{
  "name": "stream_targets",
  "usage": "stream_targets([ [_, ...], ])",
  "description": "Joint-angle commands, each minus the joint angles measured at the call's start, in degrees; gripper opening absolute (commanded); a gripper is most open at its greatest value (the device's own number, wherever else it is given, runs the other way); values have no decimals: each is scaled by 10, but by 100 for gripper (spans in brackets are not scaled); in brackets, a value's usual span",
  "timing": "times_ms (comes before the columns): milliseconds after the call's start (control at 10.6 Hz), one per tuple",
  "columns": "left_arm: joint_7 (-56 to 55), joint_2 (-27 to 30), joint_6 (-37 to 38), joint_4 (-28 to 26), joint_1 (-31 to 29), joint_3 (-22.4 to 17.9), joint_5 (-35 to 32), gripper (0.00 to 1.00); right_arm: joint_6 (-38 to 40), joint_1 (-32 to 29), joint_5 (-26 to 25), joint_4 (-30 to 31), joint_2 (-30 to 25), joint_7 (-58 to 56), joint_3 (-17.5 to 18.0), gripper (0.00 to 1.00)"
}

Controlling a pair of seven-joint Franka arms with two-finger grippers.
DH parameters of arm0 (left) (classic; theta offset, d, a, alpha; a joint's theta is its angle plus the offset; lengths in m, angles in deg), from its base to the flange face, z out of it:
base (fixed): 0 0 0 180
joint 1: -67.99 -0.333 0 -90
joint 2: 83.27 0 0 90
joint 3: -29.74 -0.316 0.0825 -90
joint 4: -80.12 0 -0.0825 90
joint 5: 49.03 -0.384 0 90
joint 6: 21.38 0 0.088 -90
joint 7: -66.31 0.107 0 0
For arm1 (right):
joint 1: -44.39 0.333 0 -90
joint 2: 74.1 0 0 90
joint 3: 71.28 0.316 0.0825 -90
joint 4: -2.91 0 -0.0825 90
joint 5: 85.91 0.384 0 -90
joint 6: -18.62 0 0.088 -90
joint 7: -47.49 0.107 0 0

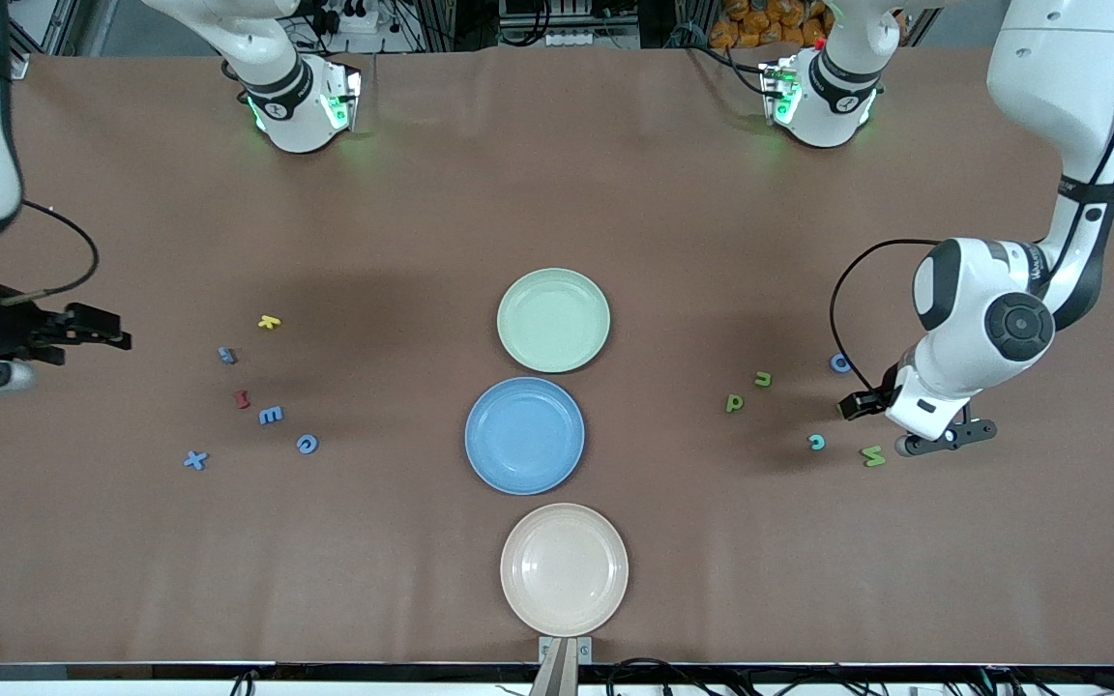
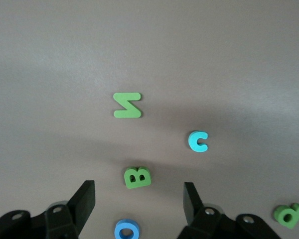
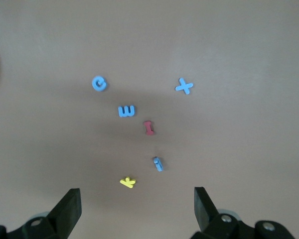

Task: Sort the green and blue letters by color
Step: 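Grasp the green B with the left gripper while the right gripper grasps blue i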

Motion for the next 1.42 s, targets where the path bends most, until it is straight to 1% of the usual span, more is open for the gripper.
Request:
stream_targets([
  [0,-45,-20,-32,-12,-1,2,-10,76,-136,-15,10,138,-18,-133,6,100],
  [189,-64,-33,-39,-12,9,0,-10,74,-237,-15,6,198,-5,-166,6,100],
  [473,-64,-43,-47,-14,9,0,-11,74,-275,-14,-29,220,26,-169,7,100],
  [568,-63,-48,-55,-18,7,0,-12,74,-320,-11,-30,245,34,-169,7,100],
  [662,-63,-49,-77,-34,7,0,-23,73,-372,-10,-30,274,43,-169,8,100],
  [757,-63,-52,-91,-41,4,0,-27,73,-403,-11,-31,289,51,-170,8,100],
  [851,-62,-53,-91,-42,3,0,-27,72,-416,-11,-34,297,65,-170,8,100],
  [1041,-60,-51,-90,-47,3,-1,-27,72,-466,-14,-60,315,89,-170,8,100],
  [1135,-59,-50,-90,-51,3,-2,-27,69,-480,-14,-65,320,98,-170,8,100],
  [1324,-56,-52,-90,-51,2,-3,-27,68,-482,-15,-66,328,102,-170,8,95],
])
